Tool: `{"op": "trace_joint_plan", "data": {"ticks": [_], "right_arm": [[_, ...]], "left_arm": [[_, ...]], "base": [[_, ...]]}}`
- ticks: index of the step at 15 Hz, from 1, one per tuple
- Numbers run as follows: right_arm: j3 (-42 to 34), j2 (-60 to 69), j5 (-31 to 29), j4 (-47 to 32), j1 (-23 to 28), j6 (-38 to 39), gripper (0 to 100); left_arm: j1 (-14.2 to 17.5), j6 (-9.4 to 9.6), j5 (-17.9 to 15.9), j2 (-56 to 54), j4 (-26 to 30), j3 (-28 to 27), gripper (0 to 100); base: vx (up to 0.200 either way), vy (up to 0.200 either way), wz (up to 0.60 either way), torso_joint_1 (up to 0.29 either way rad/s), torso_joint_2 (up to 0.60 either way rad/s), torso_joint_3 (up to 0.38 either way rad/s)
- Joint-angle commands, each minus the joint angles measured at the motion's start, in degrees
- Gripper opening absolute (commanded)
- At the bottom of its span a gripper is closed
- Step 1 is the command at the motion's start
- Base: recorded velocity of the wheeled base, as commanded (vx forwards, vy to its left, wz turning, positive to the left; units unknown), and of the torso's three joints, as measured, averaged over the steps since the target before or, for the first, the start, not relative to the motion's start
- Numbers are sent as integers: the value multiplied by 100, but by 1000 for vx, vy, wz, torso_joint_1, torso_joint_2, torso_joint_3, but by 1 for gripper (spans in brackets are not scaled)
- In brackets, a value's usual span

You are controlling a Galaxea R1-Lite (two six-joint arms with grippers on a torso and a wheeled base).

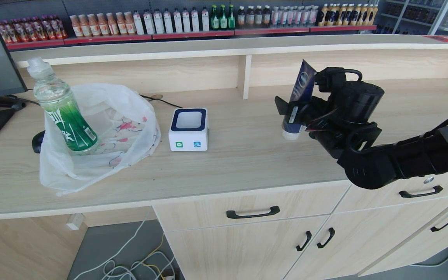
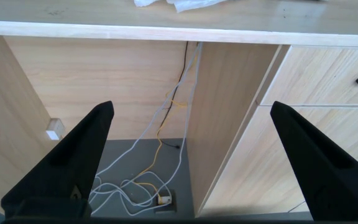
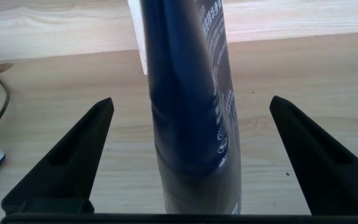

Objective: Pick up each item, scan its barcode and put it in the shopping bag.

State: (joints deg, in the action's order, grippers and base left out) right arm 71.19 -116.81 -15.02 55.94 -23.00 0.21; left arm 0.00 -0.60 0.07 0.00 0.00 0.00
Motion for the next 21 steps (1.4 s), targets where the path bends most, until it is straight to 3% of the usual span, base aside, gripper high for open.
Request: {"op": "trace_joint_plan", "data": {"ticks": [1, 19, 20, 21], "right_arm": [[0, -52, -1, 4, -2, 6, 100], [26, -369, -19, 136, -2, -47, 100], [17, -369, -19, 136, -11, -47, 0], [17, -360, -19, 136, -11, -47, 0]], "left_arm": [[0, -2, 1, 0, 0, 0, 100], [0, -2, 1, 0, 0, 0, 100], [0, -2, 1, 0, 0, 0, 100], [0, -2, 1, 0, 0, 0, 100]], "base": [[0, 0, 0, 0, 0, 0], [0, 0, 0, 0, 0, 0], [0, 0, 0, 0, 0, 0], [0, 0, 0, 0, 0, 0]]}}
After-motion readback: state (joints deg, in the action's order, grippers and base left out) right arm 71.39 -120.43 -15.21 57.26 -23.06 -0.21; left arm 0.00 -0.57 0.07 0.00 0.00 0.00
